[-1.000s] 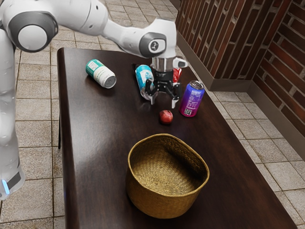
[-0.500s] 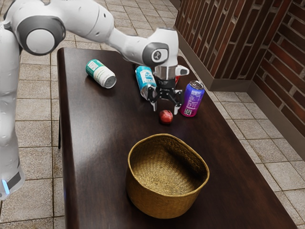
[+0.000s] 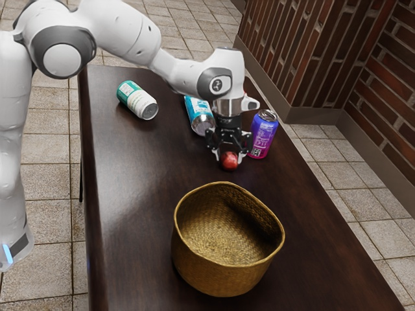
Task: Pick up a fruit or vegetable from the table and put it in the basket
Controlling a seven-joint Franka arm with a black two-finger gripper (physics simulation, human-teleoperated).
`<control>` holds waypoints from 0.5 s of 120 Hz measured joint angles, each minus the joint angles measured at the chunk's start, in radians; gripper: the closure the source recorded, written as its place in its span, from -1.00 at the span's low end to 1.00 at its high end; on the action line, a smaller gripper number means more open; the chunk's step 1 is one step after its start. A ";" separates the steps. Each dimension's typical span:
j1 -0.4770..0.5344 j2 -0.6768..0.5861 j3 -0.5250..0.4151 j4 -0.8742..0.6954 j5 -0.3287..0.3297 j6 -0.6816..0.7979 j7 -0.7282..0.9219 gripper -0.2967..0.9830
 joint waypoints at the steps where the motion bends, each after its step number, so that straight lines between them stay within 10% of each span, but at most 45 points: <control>1: 0.000 0.001 0.000 0.000 -0.001 0.000 0.000 -0.17; 40: -0.003 -0.023 0.000 0.001 -0.016 0.010 -0.043 0.04; 60: -0.031 -0.359 -0.132 -0.063 0.084 0.007 -0.144 0.00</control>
